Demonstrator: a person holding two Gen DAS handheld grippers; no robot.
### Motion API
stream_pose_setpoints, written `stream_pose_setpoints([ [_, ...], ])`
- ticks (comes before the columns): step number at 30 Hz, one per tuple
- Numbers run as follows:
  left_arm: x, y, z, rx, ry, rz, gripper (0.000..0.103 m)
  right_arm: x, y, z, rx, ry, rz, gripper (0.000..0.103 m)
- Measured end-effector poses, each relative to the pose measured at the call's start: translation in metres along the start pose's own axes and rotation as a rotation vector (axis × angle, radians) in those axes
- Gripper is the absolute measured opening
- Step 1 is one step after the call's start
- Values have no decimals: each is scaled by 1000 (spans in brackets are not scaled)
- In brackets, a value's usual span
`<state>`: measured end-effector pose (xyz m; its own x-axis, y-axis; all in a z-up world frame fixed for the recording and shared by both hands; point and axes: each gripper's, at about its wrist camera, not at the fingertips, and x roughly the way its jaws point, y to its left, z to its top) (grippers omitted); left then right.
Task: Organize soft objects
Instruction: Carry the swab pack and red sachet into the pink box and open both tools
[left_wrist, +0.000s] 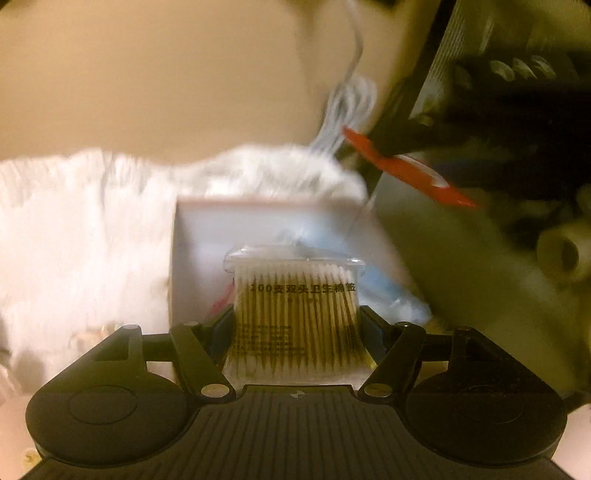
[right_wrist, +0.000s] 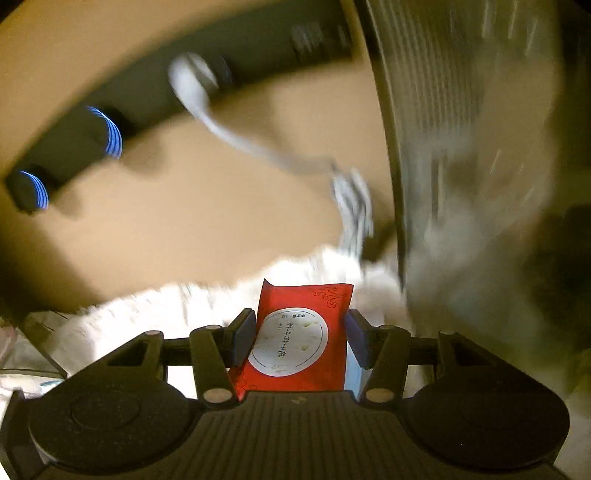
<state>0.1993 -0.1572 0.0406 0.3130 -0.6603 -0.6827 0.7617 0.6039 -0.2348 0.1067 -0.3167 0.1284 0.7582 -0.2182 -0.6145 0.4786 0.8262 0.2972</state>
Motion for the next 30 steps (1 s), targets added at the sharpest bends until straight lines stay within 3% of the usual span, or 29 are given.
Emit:
stream_pose_setpoints([
  [5,-2,0,-6,60,1,12,77,70,-13,-19,44,200,-56,57],
  [7,-9,-2,-5,92,-19,14,77,91,-18,-24,46,292,-44,59],
  [9,-18,-2,-2,104,-45,12,77,96,-22,-25,69,324,-20,63],
  [14,-40,12,9,-27,-118,-33,77,59,-9,-15,-16,177,-6,76],
  [16,-39,16,12,-65,-89,-42,77,41,-3,-13,-46,112,1,76],
  [18,-36,15,11,-37,-63,-40,77,28,-3,-15,-49,73,7,76],
  [22,-34,5,5,18,-94,-17,77,20,-18,-22,-24,55,15,70],
  [26,2,-13,12,148,11,29,80,15,-22,-24,-4,41,22,67],
  [30,18,-21,9,233,4,77,79,1,-6,-20,-96,37,80,68],
])
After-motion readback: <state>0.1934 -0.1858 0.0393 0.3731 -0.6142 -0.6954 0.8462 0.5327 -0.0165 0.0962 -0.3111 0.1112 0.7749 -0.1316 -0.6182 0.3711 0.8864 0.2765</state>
